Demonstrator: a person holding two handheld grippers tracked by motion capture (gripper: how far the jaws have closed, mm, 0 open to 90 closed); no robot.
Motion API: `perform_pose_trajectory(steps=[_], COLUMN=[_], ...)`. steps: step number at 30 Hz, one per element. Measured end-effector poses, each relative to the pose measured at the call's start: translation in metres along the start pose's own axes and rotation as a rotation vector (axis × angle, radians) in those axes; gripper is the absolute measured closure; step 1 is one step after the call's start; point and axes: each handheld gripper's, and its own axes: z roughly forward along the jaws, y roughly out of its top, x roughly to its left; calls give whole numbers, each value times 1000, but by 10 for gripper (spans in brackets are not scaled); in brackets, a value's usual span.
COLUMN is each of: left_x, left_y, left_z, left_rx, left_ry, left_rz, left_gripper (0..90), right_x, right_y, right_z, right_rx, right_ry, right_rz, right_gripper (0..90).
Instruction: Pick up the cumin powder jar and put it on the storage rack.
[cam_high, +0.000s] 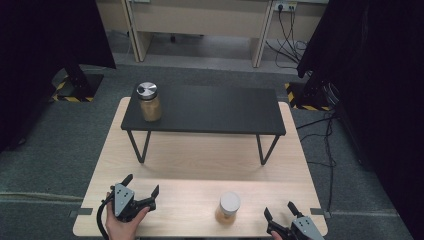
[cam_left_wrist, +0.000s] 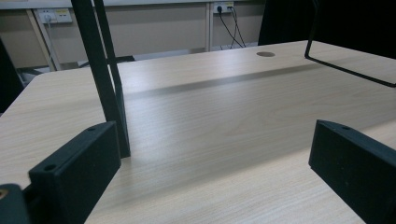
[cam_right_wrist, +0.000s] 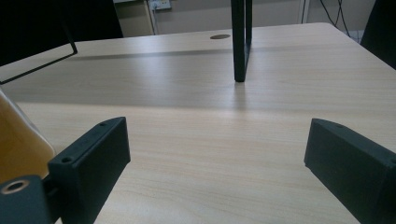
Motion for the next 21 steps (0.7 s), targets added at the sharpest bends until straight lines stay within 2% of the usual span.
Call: perform_pose_trajectory(steps=[8,21], left_x=[2,3], left_y=[1,1], left_z=[-1,1], left_rx=[-7,-5], left_ry=[11,1], left_rz=[-5,-7], left_gripper=[14,14], right_x=[0,-2], right_y=[0,-1], right_z=[-1,-3], right_rx=[-2,3], right_ry=[-3,-8], right_rz=[-1,5], right_gripper=[71,71])
